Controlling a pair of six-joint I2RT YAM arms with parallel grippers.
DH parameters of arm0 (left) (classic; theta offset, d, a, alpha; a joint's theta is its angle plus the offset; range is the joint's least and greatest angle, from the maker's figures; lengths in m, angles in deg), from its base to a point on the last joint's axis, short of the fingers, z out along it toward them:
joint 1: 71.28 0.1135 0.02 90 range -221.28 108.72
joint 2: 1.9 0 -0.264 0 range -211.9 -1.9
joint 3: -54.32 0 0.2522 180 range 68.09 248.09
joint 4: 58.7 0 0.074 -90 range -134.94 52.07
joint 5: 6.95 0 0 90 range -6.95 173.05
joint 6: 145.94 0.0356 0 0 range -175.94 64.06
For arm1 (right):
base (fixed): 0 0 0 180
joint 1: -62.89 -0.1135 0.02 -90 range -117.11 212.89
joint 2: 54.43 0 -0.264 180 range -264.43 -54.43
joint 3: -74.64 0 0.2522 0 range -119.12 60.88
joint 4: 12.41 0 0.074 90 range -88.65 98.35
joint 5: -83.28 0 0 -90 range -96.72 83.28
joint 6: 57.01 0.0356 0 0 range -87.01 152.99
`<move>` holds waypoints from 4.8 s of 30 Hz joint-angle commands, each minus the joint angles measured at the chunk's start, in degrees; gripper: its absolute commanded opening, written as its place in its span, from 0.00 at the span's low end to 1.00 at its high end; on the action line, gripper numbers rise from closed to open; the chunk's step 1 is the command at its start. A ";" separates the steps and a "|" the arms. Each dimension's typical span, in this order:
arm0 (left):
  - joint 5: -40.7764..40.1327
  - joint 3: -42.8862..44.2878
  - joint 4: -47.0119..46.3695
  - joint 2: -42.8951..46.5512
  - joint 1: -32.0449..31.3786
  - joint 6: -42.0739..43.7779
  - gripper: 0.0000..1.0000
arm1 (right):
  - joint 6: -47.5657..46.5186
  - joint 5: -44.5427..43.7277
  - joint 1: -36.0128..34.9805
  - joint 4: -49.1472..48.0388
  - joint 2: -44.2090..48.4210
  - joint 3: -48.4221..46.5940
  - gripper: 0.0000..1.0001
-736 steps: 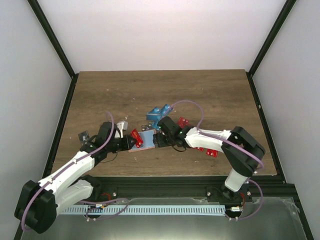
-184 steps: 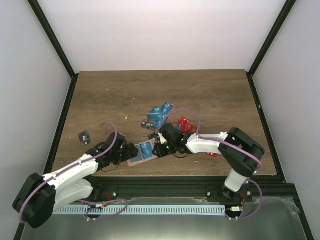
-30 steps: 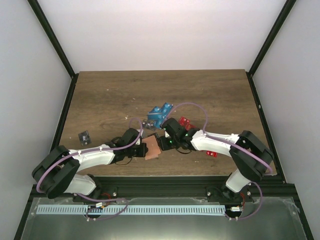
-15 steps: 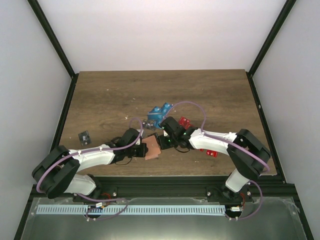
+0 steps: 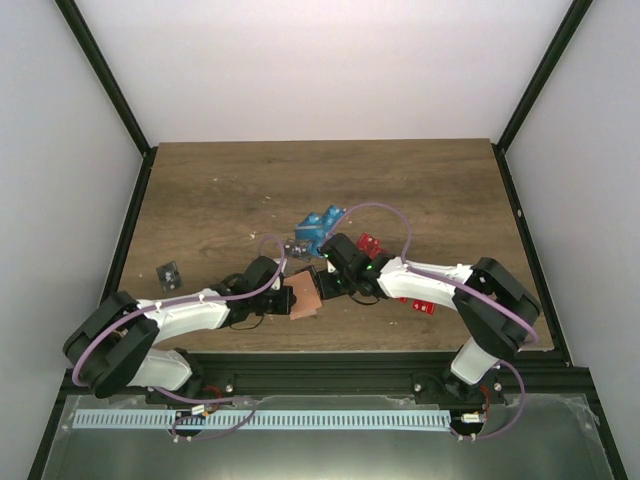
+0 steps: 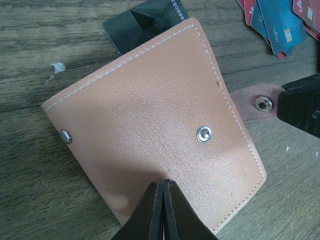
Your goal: Put the credit cards into the card holder
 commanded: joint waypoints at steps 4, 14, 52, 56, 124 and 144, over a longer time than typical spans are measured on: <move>-0.09 1.39 4.33 1.43 -0.22 1.24 0.06 | -0.92 1.69 0.15 -0.91 -0.09 -2.35 0.01; -0.07 2.75 4.35 0.43 -0.15 2.05 0.07 | -1.36 3.30 0.06 -1.54 -0.71 -3.07 0.01; 0.67 2.27 3.38 -1.06 -0.20 3.06 0.06 | -1.70 6.63 -2.68 -1.99 -8.71 -7.60 0.01; 0.76 2.24 3.34 -1.02 -0.21 3.12 0.06 | -1.79 6.58 -2.80 -1.56 -9.04 -8.05 0.01; 0.85 0.60 1.08 -0.99 -0.20 3.32 0.05 | -3.39 8.77 -4.59 8.58 -9.33 -9.86 0.01; 0.41 -0.40 1.72 1.05 -0.16 3.09 0.05 | -1.95 8.67 -4.66 7.25 -12.49 -6.06 0.01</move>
